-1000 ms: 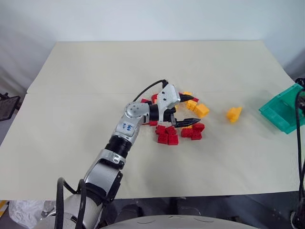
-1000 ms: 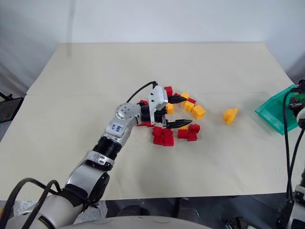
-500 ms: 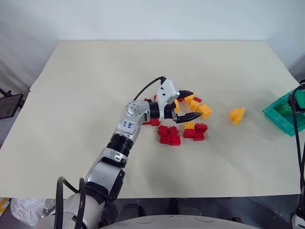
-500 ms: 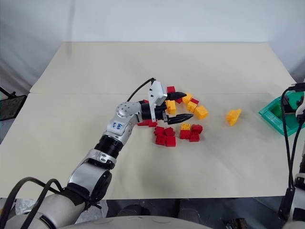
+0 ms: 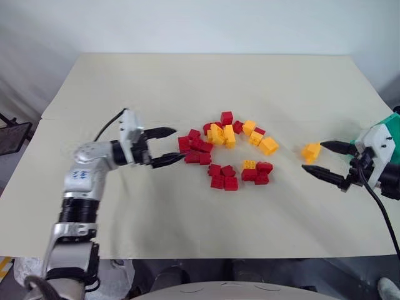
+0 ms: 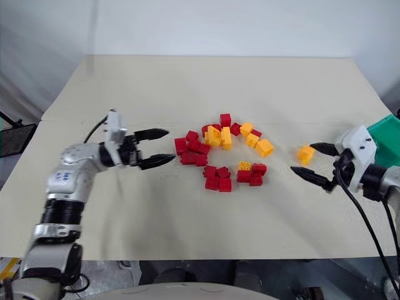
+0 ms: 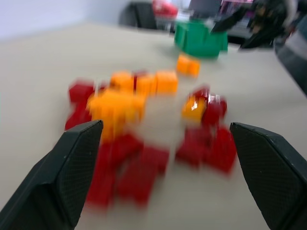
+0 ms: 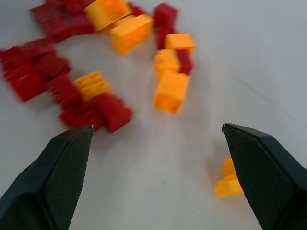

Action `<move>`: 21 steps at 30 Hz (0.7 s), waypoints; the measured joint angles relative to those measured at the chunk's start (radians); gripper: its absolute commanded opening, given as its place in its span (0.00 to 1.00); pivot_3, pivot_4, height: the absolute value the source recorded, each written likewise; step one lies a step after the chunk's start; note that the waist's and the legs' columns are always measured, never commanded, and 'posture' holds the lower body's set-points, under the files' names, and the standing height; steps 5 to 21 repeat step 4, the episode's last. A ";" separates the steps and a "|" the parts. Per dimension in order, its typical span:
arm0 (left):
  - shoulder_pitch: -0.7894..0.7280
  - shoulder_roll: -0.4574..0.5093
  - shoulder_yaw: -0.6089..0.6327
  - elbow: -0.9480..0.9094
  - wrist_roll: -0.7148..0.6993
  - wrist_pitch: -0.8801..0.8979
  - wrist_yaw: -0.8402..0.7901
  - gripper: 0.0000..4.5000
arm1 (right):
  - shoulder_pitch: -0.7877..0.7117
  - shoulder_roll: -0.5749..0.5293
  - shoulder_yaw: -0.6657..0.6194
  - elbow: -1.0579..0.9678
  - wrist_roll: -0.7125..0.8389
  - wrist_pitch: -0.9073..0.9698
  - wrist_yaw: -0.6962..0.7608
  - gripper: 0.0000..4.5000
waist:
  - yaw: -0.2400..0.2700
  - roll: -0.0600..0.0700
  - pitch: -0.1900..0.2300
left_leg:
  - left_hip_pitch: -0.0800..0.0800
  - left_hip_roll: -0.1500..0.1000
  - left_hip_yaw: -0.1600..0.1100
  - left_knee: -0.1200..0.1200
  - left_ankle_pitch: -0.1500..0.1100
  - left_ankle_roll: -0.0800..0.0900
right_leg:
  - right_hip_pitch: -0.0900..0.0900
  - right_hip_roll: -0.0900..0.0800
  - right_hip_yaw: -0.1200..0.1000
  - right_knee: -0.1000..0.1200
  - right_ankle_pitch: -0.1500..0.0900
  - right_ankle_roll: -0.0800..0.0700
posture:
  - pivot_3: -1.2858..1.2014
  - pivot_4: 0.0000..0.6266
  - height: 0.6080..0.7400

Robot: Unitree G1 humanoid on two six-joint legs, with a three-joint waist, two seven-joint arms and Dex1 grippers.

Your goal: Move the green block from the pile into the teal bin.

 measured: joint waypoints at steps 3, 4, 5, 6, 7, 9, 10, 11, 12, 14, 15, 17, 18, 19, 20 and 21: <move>0.125 0.088 0.049 -0.002 -0.010 -0.011 -0.048 1.00 | 0.021 -0.033 0.038 0.093 -0.025 -0.106 0.120 1.00 | -0.008 0.000 0.000 | 0.001 0.001 0.001 -0.001 0.000 -0.001 | 0.000 0.000 0.000 0.000 0.000 -0.001 | 0.52 0.24 1.00; 0.153 0.098 0.063 -0.003 -0.010 -0.014 -0.052 1.00 | 0.016 -0.033 0.055 0.126 -0.032 -0.130 0.142 1.00 | -0.008 0.000 0.000 | 0.001 0.001 0.001 -0.001 0.000 -0.001 | 0.000 0.000 0.000 0.001 0.000 -0.001 | 0.52 0.24 1.00; 0.153 0.098 0.063 -0.003 -0.010 -0.014 -0.052 1.00 | 0.016 -0.033 0.055 0.126 -0.032 -0.130 0.142 1.00 | -0.008 0.000 0.000 | 0.001 0.001 0.001 -0.001 0.000 -0.001 | 0.000 0.000 0.000 0.001 0.000 -0.001 | 0.52 0.24 1.00; 0.153 0.098 0.063 -0.003 -0.010 -0.014 -0.052 1.00 | 0.016 -0.033 0.055 0.126 -0.032 -0.130 0.142 1.00 | -0.008 0.000 0.000 | 0.001 0.001 0.001 -0.001 0.000 -0.001 | 0.000 0.000 0.000 0.001 0.000 -0.001 | 0.52 0.24 1.00; 0.153 0.098 0.063 -0.003 -0.010 -0.014 -0.052 1.00 | 0.016 -0.033 0.055 0.126 -0.032 -0.130 0.142 1.00 | -0.008 0.000 0.000 | 0.001 0.001 0.001 -0.001 0.000 -0.001 | 0.000 0.000 0.000 0.001 0.000 -0.001 | 0.52 0.24 1.00; 0.153 0.098 0.063 -0.003 -0.010 -0.014 -0.052 1.00 | 0.016 -0.033 0.055 0.126 -0.032 -0.130 0.142 1.00 | -0.008 0.000 0.000 | 0.001 0.001 0.001 -0.001 0.000 -0.001 | 0.000 0.000 0.000 0.001 0.000 -0.001 | 0.52 0.24 1.00; 0.153 0.098 0.063 -0.003 -0.010 -0.014 -0.052 1.00 | 0.016 -0.033 0.055 0.126 -0.032 -0.130 0.142 1.00 | -0.008 0.000 0.000 | 0.001 0.001 0.001 -0.001 0.000 -0.001 | 0.000 0.000 0.000 0.001 0.000 -0.001 | 0.52 0.24 1.00; 0.153 0.098 0.063 -0.003 -0.010 -0.014 -0.052 1.00 | 0.016 -0.033 0.055 0.126 -0.032 -0.130 0.142 1.00 | -0.008 0.000 0.000 | 0.001 0.001 0.001 -0.001 0.000 -0.001 | 0.000 0.000 0.000 0.001 0.000 -0.001 | 0.52 0.24 1.00; 0.153 0.098 0.063 -0.003 -0.010 -0.014 -0.052 1.00 | 0.016 -0.033 0.055 0.126 -0.032 -0.130 0.142 1.00 | -0.008 0.000 0.000 | 0.001 0.001 0.001 -0.001 0.000 -0.001 | 0.000 0.000 0.000 0.001 0.000 -0.001 | 0.52 0.24 1.00; 0.153 0.098 0.063 -0.003 -0.010 -0.014 -0.052 1.00 | 0.016 -0.033 0.055 0.126 -0.032 -0.130 0.142 1.00 | -0.008 0.000 0.000 | 0.001 0.001 0.001 -0.001 0.000 -0.001 | 0.000 0.000 0.000 0.001 0.000 -0.001 | 0.52 0.24 1.00; 0.153 0.098 0.063 -0.003 -0.010 -0.014 -0.052 1.00 | 0.016 -0.033 0.055 0.126 -0.032 -0.130 0.142 1.00 | -0.008 0.000 0.000 | 0.001 0.001 0.001 -0.001 0.000 -0.001 | 0.000 0.000 0.000 0.001 0.000 -0.001 | 0.52 0.24 1.00; 0.153 0.098 0.063 -0.003 -0.010 -0.014 -0.052 1.00 | 0.016 -0.033 0.055 0.126 -0.032 -0.130 0.142 1.00 | -0.008 0.000 0.000 | 0.001 0.001 0.001 -0.001 0.000 -0.001 | 0.000 0.000 0.000 0.001 0.000 -0.001 | 0.52 0.24 1.00; 0.153 0.098 0.063 -0.003 -0.010 -0.014 -0.052 1.00 | 0.016 -0.033 0.055 0.126 -0.032 -0.130 0.142 1.00 | -0.008 0.000 0.000 | 0.001 0.001 0.001 -0.001 0.000 -0.001 | 0.000 0.000 0.000 0.001 0.000 -0.001 | 0.52 0.24 1.00; 0.153 0.098 0.063 -0.003 -0.010 -0.014 -0.052 1.00 | 0.016 -0.033 0.055 0.126 -0.032 -0.130 0.142 1.00 | -0.008 0.000 0.000 | 0.001 0.001 0.001 -0.001 0.000 -0.001 | 0.000 0.000 0.000 0.001 0.000 -0.001 | 0.52 0.24 1.00; 0.153 0.098 0.063 -0.003 -0.010 -0.014 -0.052 1.00 | 0.016 -0.033 0.055 0.126 -0.032 -0.130 0.142 1.00 | -0.008 0.000 0.000 | 0.001 0.001 0.001 -0.001 0.000 -0.001 | 0.000 0.000 0.000 0.001 0.000 -0.001 | 0.52 0.24 1.00; 0.153 0.098 0.063 -0.003 -0.010 -0.014 -0.052 1.00 | 0.016 -0.033 0.055 0.126 -0.032 -0.130 0.142 1.00 | -0.008 0.000 0.000 | 0.001 0.001 0.001 -0.001 0.000 -0.001 | 0.000 0.000 0.000 0.001 0.000 -0.001 | 0.52 0.24 1.00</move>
